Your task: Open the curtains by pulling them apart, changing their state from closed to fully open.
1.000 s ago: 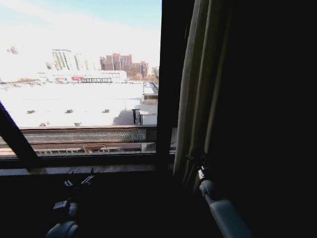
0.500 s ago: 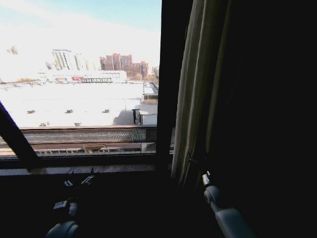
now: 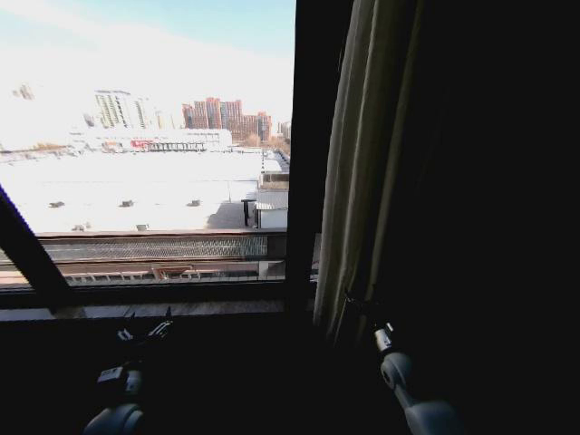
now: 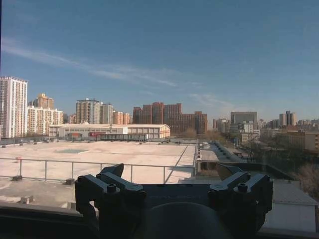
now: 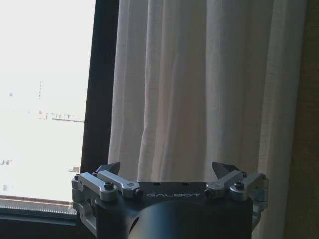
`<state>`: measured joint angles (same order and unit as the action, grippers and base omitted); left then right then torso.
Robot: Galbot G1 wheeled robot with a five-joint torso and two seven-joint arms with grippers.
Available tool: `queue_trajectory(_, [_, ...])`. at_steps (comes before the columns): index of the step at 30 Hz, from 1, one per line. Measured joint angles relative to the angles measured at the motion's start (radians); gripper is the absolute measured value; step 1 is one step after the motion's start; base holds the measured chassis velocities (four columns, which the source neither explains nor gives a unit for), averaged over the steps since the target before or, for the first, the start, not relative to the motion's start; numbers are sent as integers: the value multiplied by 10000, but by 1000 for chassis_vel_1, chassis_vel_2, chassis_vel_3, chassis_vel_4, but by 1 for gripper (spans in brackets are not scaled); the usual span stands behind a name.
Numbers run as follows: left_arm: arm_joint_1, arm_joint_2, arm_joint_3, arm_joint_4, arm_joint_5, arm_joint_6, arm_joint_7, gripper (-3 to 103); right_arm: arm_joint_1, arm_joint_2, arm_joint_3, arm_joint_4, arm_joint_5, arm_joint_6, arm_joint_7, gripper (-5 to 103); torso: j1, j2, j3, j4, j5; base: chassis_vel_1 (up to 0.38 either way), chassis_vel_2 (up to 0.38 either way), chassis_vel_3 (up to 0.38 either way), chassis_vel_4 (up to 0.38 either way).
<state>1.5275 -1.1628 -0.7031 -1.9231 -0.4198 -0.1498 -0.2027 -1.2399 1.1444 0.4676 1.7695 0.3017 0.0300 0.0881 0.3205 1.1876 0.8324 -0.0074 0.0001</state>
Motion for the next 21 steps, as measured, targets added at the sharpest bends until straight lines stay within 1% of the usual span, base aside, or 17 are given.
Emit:
queue_trajectory(6, [0,0,0,0,0,0,0,100,-330,2,3,250,-32,0,-125,100,0,0,1,0,0,0,0,0,0])
queue_trajectory(21, [0,0,0,0,0,0,0,100,-224,97,44,282,-44,-10,-131,100,0,0,0,0,0,0,0,0,0])
